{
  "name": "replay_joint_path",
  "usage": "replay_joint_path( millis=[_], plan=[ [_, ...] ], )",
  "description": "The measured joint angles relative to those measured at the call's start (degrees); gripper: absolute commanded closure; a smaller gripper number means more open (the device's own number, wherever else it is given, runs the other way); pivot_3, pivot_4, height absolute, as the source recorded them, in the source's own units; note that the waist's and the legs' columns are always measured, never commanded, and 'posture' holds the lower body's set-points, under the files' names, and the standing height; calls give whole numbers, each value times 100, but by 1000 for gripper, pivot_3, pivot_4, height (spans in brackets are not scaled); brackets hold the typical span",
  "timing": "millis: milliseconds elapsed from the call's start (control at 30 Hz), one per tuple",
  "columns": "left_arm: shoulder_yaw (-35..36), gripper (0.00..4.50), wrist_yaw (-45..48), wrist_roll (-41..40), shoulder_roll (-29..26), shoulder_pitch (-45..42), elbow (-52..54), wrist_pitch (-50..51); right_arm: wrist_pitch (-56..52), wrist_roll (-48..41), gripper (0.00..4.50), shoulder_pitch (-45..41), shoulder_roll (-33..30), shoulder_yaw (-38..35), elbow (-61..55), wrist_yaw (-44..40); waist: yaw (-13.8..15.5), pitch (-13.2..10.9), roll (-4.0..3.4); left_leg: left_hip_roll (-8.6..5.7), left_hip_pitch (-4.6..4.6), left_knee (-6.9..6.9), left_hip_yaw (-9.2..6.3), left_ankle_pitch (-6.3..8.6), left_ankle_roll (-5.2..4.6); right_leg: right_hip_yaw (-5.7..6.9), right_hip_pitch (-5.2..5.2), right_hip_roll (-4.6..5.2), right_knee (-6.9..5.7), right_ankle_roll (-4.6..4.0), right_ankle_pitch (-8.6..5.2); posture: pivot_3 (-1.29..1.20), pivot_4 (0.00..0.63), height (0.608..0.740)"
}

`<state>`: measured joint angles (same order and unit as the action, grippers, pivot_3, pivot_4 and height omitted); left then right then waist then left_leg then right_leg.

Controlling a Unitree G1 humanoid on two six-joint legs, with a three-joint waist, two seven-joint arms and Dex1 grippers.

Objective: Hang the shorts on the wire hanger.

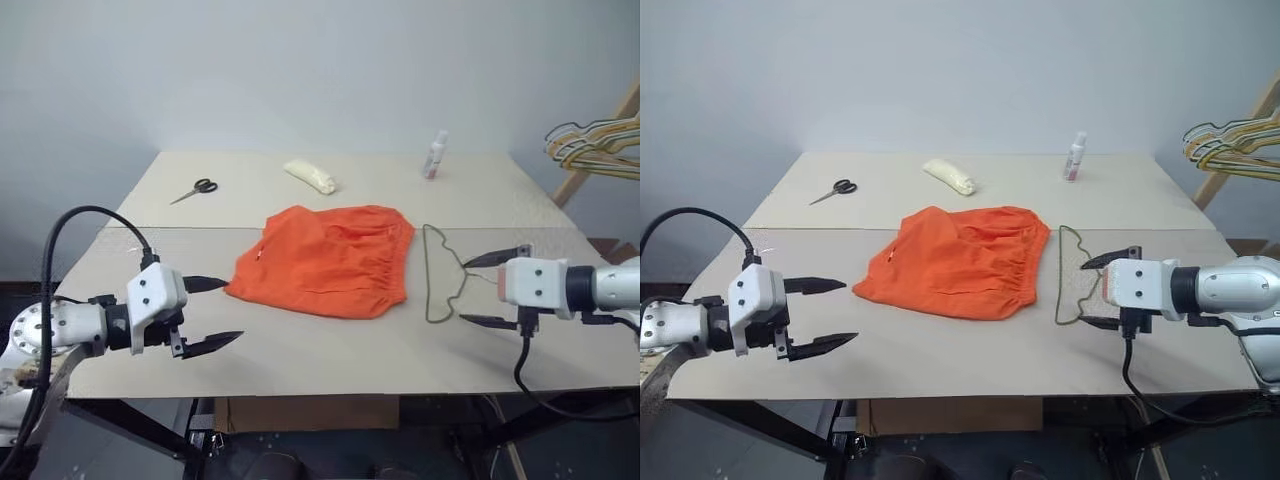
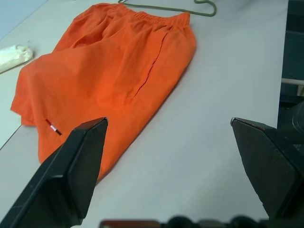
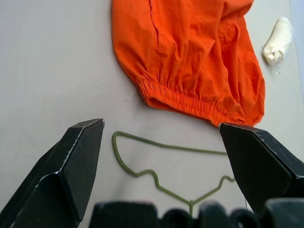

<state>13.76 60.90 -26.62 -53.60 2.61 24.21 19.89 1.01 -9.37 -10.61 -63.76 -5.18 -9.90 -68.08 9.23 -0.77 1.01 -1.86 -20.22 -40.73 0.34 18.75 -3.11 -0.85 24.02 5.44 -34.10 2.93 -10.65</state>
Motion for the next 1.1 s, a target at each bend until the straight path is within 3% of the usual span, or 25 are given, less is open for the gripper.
replay_joint_path(
  millis=[200,667,900,1100],
  plan=[
    [-1,0,-236,-18,61,-233,-9,149,10,6,21,3,0,0,7,3,116,0,0,-2,-1,0,-1,0,0,4,-1,0,0,0,0,255,0,740],
    [-298,0,-11,406,-14,-265,-174,-133,11,285,21,49,245,70,-25,432,63,1,-1,-12,-2,0,2,0,1,3,0,-3,1,0,0,198,0,740],
    [-555,0,286,733,-131,-182,-371,-380,497,1087,21,-519,523,727,287,755,-74,0,-5,-13,-2,0,2,-2,4,5,0,-4,1,-1,-1,161,0,740],
    [-960,0,508,1107,-261,-425,-834,-695,1517,2412,21,-1363,1360,1847,1479,1377,-312,0,-5,-14,2,2,3,-15,27,4,0,-7,-2,-3,-1,158,0,740]
  ],
)
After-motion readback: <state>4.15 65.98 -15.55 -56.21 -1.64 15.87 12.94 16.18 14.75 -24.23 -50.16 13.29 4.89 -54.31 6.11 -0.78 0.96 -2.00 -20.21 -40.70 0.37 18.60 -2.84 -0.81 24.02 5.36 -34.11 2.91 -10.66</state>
